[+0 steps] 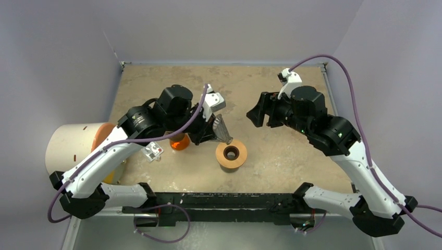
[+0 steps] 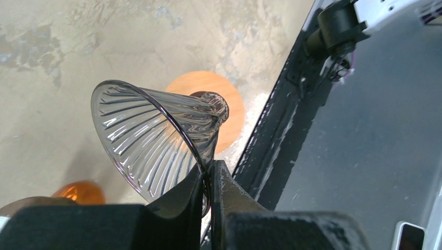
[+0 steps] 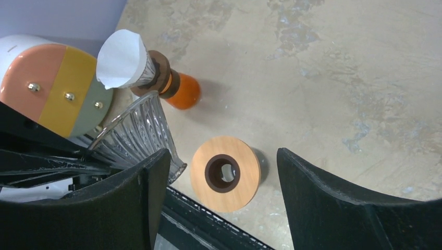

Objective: Place the coffee filter in the dripper
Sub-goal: Pick up the coffee dripper from the center of the board.

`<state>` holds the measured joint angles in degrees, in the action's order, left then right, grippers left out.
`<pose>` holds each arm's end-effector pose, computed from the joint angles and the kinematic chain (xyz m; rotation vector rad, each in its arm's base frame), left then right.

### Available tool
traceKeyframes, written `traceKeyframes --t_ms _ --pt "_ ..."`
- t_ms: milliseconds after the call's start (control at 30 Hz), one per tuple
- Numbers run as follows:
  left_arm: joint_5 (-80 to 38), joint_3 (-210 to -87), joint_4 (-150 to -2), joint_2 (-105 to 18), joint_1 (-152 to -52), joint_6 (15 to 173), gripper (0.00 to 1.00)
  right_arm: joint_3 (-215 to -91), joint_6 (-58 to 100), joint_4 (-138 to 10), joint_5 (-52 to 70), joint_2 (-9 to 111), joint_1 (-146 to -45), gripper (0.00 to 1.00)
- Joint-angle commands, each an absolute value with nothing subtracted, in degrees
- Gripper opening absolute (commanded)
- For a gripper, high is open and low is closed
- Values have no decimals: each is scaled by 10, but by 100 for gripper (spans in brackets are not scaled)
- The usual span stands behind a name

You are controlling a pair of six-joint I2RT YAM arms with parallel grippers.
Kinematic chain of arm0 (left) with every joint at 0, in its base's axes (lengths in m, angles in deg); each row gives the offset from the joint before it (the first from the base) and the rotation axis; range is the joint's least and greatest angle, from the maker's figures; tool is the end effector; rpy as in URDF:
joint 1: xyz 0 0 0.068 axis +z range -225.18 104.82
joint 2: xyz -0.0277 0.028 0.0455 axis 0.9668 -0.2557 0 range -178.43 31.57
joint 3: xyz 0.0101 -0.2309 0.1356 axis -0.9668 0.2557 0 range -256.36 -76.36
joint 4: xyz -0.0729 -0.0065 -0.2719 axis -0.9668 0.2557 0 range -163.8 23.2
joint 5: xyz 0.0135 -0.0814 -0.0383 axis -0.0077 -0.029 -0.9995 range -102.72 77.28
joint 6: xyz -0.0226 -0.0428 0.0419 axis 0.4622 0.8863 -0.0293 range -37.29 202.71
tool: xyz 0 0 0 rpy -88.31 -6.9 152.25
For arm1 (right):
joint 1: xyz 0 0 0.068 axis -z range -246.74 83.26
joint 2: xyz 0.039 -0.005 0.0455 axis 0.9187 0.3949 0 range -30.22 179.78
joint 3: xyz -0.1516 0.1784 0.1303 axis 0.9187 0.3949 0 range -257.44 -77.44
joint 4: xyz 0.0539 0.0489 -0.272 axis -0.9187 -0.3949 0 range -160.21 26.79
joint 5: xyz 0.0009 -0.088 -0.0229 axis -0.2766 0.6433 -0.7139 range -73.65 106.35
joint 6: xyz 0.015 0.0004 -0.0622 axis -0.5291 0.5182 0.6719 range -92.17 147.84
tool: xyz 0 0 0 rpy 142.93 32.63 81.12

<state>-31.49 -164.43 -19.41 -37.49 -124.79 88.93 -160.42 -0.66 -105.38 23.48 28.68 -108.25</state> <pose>0.1554 -0.2071 0.4289 1.0283 2.0558 -0.8880 0.1703 0.1425 0.4604 -0.1332 1.9437 0.7105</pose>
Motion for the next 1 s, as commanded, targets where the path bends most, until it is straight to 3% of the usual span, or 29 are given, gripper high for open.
traceKeyframes --t_ms 0,267,500,967 --pt "-243 -1690 -144 -389 -1280 810 0 -1649 17 -1089 171 308 -1064 76" --pt "-104 -1696 -122 -411 -1382 728 0 -1704 18 -1097 35 369 -1036 72" --pt "-53 -1688 -129 -409 -1436 624 0 -1683 -10 -1067 -44 397 -1036 67" --pt "-17 -1626 -159 -380 -1500 444 0 -1676 -10 -1074 -48 430 -1037 60"
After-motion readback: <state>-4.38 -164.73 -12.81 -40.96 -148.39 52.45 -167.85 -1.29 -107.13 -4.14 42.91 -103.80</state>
